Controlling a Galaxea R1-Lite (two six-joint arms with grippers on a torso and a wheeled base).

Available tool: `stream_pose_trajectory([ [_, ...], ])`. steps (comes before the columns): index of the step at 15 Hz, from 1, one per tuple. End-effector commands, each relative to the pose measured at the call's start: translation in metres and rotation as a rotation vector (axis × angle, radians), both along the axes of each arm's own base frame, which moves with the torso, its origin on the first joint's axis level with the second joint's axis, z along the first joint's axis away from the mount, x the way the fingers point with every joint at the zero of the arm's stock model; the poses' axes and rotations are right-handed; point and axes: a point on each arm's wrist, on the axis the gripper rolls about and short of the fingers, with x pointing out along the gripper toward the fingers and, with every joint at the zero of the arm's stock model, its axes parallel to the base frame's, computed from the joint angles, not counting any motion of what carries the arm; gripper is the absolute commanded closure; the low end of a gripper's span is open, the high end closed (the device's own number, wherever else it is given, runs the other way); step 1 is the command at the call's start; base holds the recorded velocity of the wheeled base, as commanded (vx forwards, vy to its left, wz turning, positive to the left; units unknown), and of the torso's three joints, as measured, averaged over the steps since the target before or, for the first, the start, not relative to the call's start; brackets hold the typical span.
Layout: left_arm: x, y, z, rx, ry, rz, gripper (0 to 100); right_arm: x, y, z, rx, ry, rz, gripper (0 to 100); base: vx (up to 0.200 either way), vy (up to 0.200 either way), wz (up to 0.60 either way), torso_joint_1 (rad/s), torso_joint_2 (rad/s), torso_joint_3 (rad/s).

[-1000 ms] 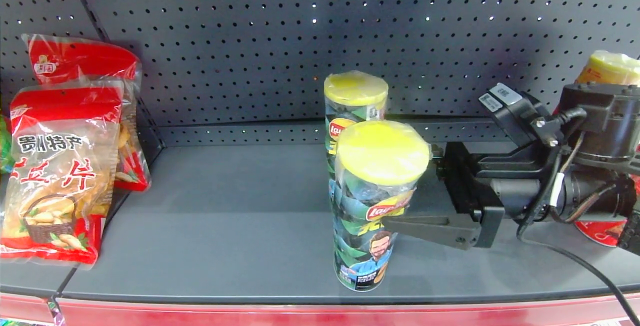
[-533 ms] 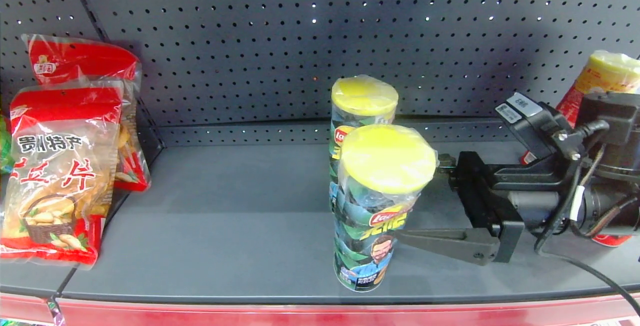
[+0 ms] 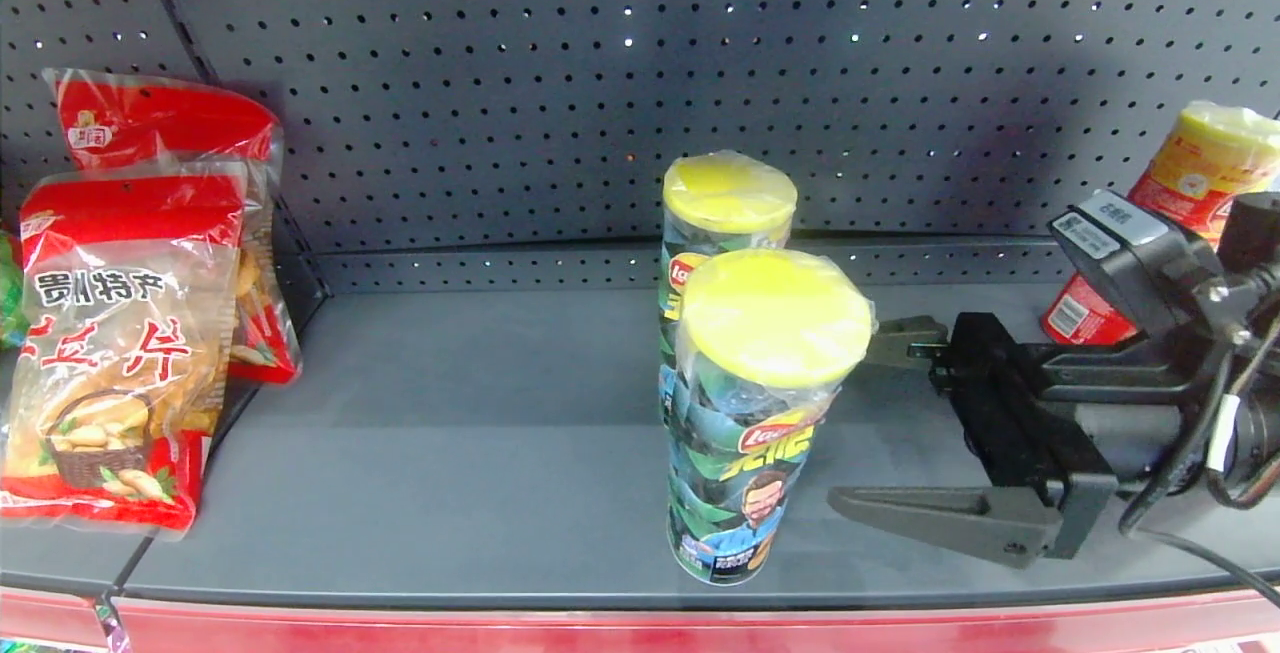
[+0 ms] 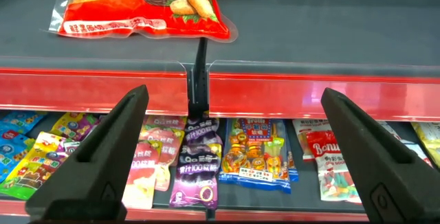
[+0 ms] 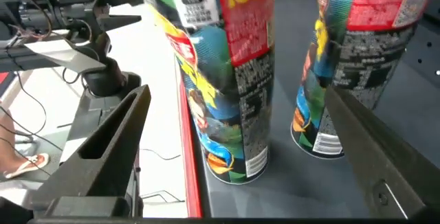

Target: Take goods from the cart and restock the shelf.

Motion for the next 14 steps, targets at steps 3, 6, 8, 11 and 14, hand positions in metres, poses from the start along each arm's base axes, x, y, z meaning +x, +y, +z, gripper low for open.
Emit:
stream_pose_trajectory([
  [3,0.0,0.0,0.0,-0.001,0.0,0.001,0,0.002,0.007,-0.001,-0.003,0.005,0.022,0,0.0,0.0,0.0,0.0,0.0,0.0],
  [6,0.0,0.0,0.0,-0.001,0.0,0.001,0,0.005,0.018,-0.001,-0.005,0.008,0.053,0,0.0,0.0,0.0,0.0,0.0,0.0],
  [8,0.0,0.0,0.0,-0.001,0.0,0.001,0,0.009,0.023,-0.002,-0.007,0.01,0.06,0,0.0,0.0,0.0,0.0,0.0,0.0],
  [11,0.0,0.0,0.0,-0.001,0.0,0.001,0,0.012,0.026,-0.004,-0.013,0.018,0.065,0,0.0,0.0,0.0,0.0,0.0,0.0],
  [14,0.0,0.0,0.0,-0.001,0.0,0.001,0,0.013,0.033,-0.006,-0.015,0.022,0.082,0,0.0,0.0,0.0,0.0,0.0,0.0],
])
